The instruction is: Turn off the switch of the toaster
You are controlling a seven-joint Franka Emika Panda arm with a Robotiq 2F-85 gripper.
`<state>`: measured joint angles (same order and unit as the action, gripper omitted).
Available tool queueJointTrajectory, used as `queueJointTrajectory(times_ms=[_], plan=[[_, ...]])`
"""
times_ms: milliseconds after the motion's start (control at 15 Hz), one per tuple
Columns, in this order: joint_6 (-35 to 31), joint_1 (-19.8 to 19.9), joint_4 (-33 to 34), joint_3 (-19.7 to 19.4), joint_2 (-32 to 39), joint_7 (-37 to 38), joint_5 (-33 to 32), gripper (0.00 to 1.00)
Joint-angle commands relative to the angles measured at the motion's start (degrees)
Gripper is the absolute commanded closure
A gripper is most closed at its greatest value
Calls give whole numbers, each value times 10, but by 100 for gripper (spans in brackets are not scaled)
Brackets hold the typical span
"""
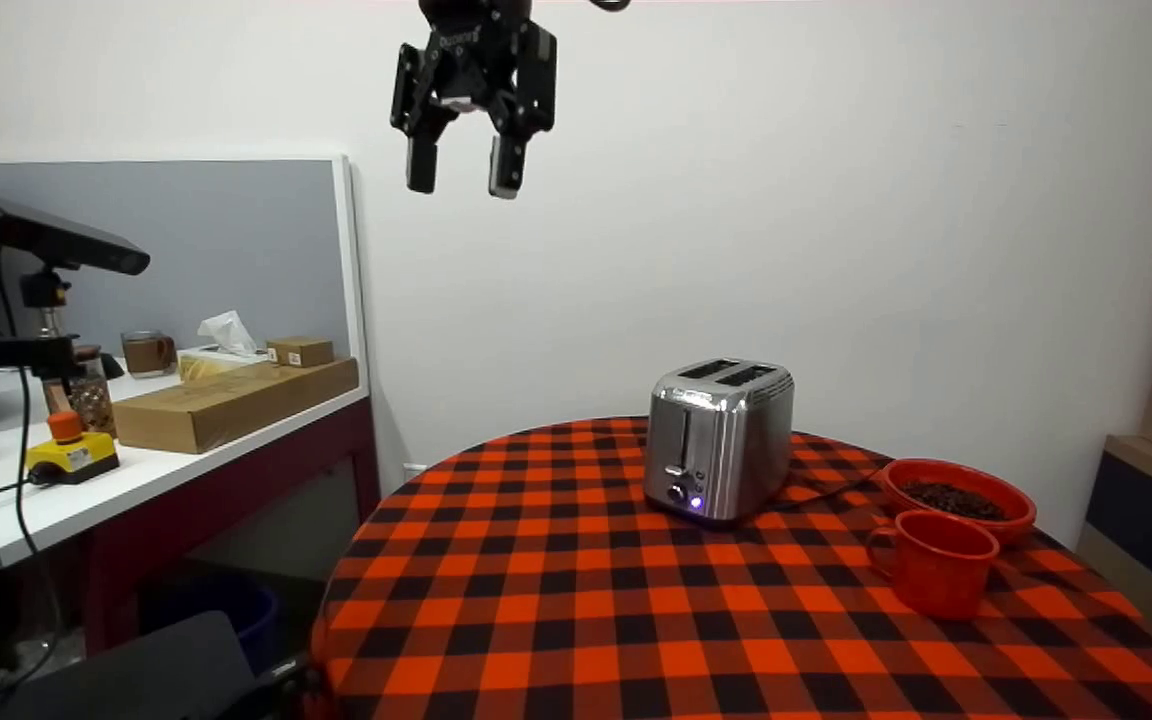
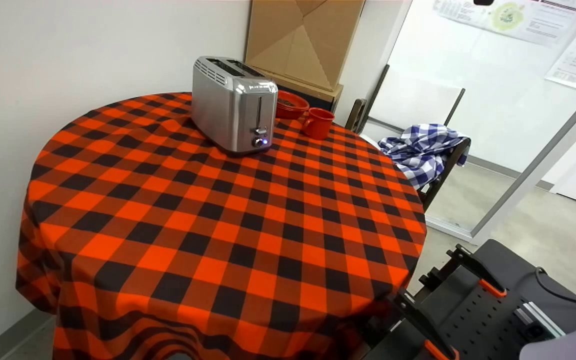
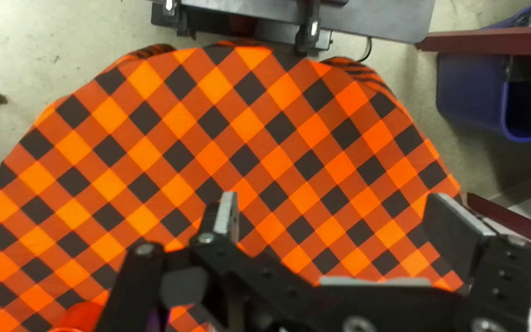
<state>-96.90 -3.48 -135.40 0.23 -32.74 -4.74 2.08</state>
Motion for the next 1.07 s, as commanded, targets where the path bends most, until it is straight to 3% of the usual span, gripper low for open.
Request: queueJointTrajectory(times_ms=[0, 467, 1000], plan=[[-114, -4, -43, 22, -3, -14, -40, 0], [-380, -10, -117, -11, 93, -128, -82, 0], [-526, -5, -74, -75, 310, -282, -18, 0]])
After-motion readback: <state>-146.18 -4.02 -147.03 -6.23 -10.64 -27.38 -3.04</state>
